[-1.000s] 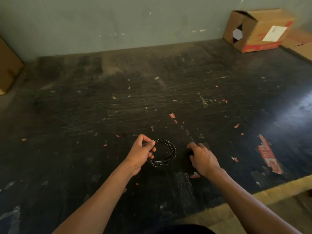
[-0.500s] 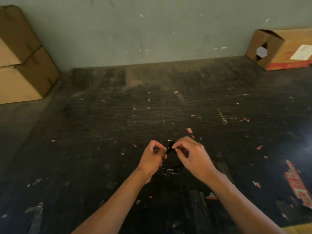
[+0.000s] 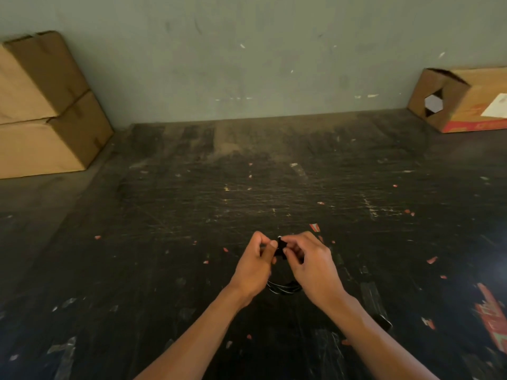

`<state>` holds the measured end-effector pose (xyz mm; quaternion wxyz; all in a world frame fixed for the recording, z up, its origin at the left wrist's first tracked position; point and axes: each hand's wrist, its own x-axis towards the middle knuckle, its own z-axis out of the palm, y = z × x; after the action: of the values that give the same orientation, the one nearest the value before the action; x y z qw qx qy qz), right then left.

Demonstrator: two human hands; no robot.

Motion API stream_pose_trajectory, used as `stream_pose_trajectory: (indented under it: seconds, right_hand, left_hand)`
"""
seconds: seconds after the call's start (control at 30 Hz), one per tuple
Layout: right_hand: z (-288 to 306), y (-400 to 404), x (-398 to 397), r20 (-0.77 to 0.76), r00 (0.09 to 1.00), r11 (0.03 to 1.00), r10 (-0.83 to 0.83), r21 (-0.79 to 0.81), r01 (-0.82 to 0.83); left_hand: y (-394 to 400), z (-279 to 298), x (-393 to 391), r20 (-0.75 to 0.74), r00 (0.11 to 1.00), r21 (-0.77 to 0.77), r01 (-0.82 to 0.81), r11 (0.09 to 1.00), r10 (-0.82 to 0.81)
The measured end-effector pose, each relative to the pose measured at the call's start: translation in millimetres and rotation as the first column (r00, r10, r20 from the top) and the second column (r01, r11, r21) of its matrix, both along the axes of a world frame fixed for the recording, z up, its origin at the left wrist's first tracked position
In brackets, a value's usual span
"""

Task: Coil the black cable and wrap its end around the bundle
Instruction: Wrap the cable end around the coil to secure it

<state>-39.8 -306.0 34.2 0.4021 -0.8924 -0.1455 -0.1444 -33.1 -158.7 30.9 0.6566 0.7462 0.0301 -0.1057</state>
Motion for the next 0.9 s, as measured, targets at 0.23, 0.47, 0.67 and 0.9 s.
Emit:
stream_pose_trajectory:
  seconds: [0.23, 0.47, 0.67, 0.9]
  right_hand:
    - [-5.4, 1.8, -1.1, -0.018, 0.999, 1.000, 0.028, 0.004, -0.028]
    - [-8.7, -0.4, -2.3, -0.008, 0.998, 0.998, 0.064, -0.018, -0.064]
    - [-12.3, -2.5, -4.7, 0.008, 0.996, 0.996, 0.093, -0.006, -0.093]
    - [-7.3, -3.1, -9.6, 0.028, 0.982, 0.972, 0.185, 0.141, -0.187]
  left_hand:
    - [0.8, -0.4, 1.5, -0.022, 1.000, 0.011, -0.011, 1.000, 0.011]
    - [4.7, 0.0, 2.9, -0.042, 0.999, -0.005, 0.032, 0.999, -0.032]
    - [7.6, -5.0, 2.6, 0.000, 0.999, 0.062, 0.048, 0.997, -0.048]
    - [10.2, -13.2, 9.2, -0.161, 0.975, -0.085, -0.167, 0.982, 0.152]
